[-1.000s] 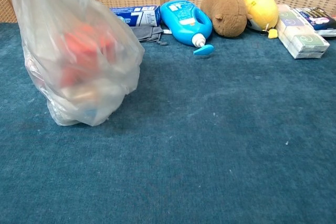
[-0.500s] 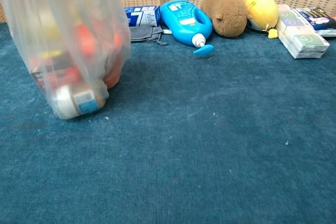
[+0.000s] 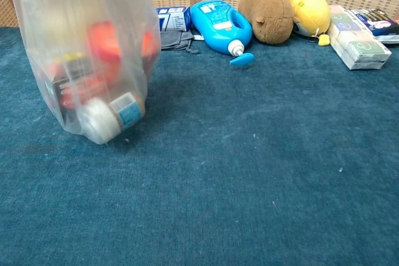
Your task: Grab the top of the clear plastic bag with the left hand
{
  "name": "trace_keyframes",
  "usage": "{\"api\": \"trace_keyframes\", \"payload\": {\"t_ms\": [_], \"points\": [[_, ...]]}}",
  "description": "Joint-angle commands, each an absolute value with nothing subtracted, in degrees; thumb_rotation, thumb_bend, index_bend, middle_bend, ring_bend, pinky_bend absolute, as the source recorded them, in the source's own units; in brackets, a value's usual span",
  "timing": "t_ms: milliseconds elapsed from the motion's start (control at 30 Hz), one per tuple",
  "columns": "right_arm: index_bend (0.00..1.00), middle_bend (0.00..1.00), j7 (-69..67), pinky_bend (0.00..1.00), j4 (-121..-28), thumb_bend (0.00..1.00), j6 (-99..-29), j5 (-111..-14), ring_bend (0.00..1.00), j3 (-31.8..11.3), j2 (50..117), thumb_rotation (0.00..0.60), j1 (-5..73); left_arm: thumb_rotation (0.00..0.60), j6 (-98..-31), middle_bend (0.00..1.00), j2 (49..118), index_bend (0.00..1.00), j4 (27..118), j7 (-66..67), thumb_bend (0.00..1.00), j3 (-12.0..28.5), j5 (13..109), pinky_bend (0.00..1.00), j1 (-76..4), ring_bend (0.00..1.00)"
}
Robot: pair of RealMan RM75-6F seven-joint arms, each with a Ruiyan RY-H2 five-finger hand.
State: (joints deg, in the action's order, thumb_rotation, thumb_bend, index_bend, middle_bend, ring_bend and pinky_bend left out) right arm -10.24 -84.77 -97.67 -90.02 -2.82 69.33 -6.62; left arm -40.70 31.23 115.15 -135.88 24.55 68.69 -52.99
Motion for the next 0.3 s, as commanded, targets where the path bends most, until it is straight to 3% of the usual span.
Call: {"api": "trace_keyframes", "payload": {"t_ms": [33, 300], "points": [[0.24, 0.32, -10.6, 0.28, -84.3, 0.25, -97.6, -89.8, 0.31, -2.9, 69.6, 0.000, -6.7, 0.598, -38.3, 0.85, 30.9, 0.74, 114.5, -134.4, 0.89, 27.6, 65.6, 0.99, -54.3, 0.90], [0.24, 0.32, -11.1, 0.28, -83.7, 0.25, -97.4, -89.3, 0.31, -2.9, 70.0, 0.000, -6.8, 0.597, -33.2, 0.85, 32.0, 0.74, 112.2, -131.0, 0.88, 32.6, 60.3, 0.99, -56.5, 0.90]]}}
